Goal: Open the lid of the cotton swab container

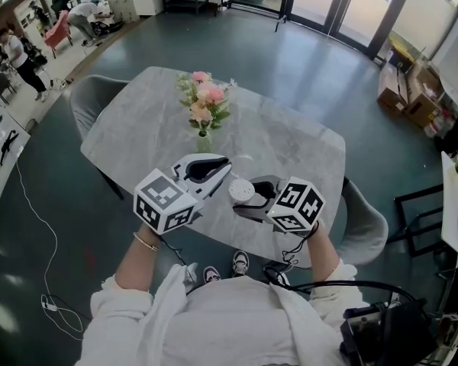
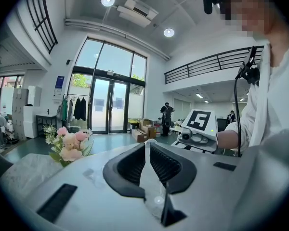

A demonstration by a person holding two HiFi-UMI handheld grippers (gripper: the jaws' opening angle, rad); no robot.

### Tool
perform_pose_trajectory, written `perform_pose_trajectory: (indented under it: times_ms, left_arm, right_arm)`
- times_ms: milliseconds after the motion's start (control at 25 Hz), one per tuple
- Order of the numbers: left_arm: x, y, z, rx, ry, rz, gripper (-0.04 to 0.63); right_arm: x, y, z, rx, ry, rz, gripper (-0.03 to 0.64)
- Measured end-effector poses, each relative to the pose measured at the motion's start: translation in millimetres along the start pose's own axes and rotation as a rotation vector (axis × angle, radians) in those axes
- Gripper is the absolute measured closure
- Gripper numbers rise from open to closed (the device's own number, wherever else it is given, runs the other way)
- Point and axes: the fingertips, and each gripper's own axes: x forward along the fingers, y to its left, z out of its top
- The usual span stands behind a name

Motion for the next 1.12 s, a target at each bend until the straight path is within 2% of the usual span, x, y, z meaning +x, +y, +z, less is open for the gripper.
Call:
perform_pose_trajectory:
  times_ms: [280, 440, 680, 920, 1120]
  left_arm:
    - [-3.7, -2.3, 0.2, -0.002, -0.012, 0.011, 0.561]
    - [-10.3, -0.9, 3.6, -0.010, -0.031, 0.047, 0.561]
    - [-25.7, 9.3, 9.5, -0.014, -0.080, 0.181, 0.561]
    - [-38.9, 21.8, 2.4, -0.091, -0.108, 0.314, 0.561]
    - [-47.1, 23.2, -14.7, -0.113, -0.091, 0.403, 0.561]
  right_arm:
    - [-0.7, -2.3, 1.9, 0.011, -0.025, -0.008, 0.327]
    - [-3.9, -6.7, 6.5, 0.020, -0.044, -0.050, 0.327]
    - [-9.1, -19.7, 11.4, 0.091, -0.085, -0.123, 0.327]
    - [-8.5, -22.4, 15.7, 0.110, -0.104, -0.169, 0.327]
    - [-7.8, -19.0, 20.1, 0.155, -0.126, -0.224, 0.327]
